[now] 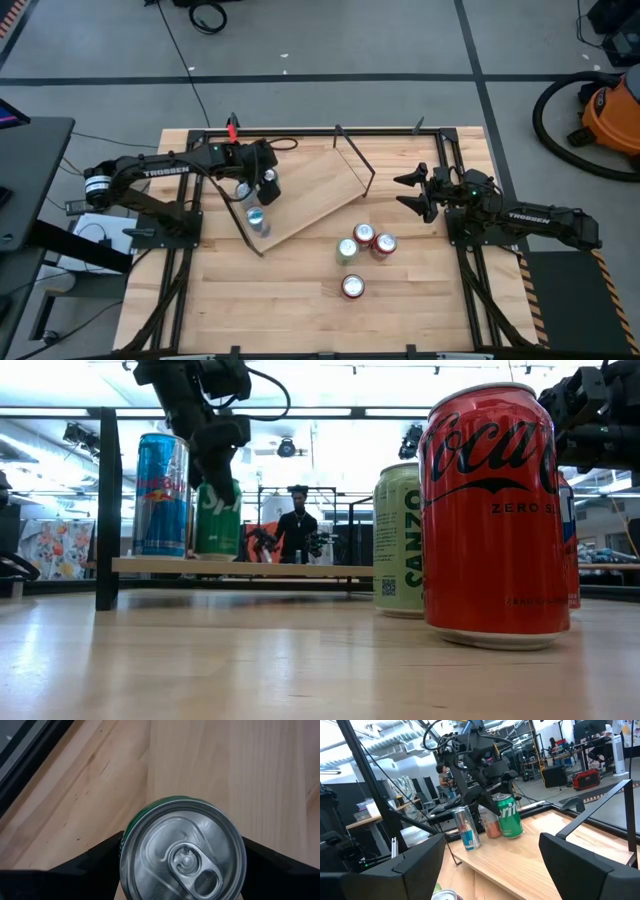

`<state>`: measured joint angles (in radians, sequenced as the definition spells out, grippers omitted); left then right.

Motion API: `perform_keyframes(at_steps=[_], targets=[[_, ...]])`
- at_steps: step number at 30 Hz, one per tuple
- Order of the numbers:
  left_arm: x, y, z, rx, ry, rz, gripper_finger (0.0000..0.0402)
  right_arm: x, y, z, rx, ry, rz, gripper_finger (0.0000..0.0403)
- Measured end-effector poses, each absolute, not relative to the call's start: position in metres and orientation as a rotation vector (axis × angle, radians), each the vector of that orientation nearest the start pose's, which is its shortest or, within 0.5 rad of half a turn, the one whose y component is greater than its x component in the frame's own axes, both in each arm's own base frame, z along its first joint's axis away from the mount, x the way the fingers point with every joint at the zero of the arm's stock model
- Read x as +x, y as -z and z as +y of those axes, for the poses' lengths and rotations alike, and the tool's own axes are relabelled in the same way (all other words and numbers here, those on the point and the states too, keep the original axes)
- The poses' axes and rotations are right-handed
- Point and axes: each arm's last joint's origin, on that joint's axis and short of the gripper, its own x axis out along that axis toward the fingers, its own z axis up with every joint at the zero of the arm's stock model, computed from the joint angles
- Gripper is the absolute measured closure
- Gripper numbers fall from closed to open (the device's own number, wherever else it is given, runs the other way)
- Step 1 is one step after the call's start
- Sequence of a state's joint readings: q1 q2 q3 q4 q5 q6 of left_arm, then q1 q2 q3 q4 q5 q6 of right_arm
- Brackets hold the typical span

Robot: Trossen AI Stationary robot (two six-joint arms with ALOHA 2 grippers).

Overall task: Place canned beverage on shelf
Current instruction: Put the green soda can on the shelf

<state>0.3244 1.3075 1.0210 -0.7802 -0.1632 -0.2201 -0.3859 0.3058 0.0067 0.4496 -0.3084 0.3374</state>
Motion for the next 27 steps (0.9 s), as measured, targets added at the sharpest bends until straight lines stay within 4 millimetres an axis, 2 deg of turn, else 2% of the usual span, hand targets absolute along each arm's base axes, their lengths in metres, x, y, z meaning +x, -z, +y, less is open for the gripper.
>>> perform_keyframes(at_steps=[27], targets=[[0.2376,-0.2634,0.0847,-0.278,-0.555,1.0,0.009,0.1092,-0.1824,-0.0349,0.285,0.053,-0.153,0.0069]])
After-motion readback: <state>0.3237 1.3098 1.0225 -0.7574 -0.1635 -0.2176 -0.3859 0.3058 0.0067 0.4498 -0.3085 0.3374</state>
